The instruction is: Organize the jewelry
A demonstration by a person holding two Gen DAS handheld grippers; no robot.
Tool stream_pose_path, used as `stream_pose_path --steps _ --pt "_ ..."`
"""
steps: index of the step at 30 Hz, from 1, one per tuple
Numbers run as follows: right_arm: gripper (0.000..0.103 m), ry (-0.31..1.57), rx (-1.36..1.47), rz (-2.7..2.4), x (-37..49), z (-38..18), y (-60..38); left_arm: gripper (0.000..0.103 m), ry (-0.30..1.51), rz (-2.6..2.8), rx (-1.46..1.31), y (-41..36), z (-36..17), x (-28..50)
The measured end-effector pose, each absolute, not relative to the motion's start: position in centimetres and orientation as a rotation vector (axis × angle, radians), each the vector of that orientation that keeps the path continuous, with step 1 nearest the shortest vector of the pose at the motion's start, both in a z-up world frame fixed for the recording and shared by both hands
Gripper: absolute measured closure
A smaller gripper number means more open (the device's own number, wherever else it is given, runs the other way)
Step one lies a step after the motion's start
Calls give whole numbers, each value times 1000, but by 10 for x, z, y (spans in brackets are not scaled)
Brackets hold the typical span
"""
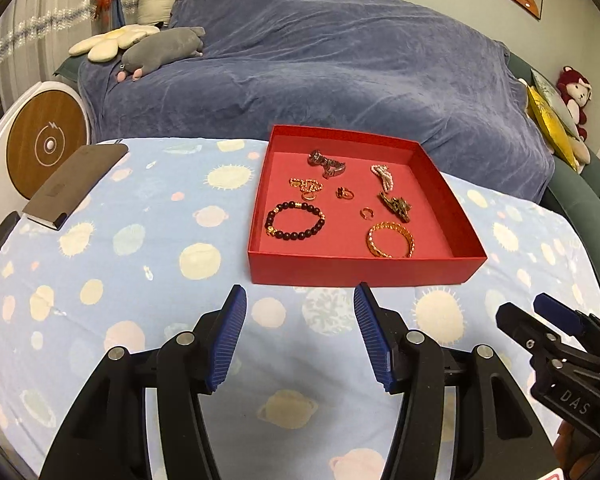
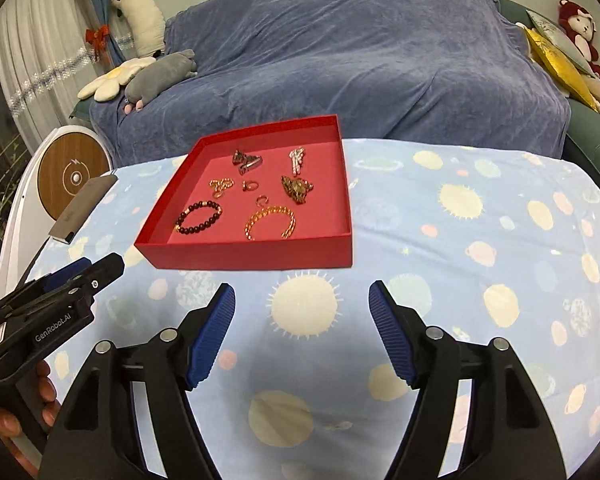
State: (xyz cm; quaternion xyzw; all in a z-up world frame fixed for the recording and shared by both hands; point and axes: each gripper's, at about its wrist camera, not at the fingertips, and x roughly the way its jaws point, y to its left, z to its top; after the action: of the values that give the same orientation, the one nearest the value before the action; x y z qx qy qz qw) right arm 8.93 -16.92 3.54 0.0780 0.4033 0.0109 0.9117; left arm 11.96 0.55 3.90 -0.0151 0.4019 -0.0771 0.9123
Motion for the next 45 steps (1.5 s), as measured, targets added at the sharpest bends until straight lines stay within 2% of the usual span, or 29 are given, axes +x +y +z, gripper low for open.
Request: stream_pose_path --steps 2,8,45 --pt "33 837 134 24 90 29 -162 39 827 -162 -19 3 34 118" --pt "24 810 99 20 89 26 -151 33 813 -156 33 -3 26 113" --pt "21 826 98 -54 84 17 -147 32 870 -73 49 -8 10 119"
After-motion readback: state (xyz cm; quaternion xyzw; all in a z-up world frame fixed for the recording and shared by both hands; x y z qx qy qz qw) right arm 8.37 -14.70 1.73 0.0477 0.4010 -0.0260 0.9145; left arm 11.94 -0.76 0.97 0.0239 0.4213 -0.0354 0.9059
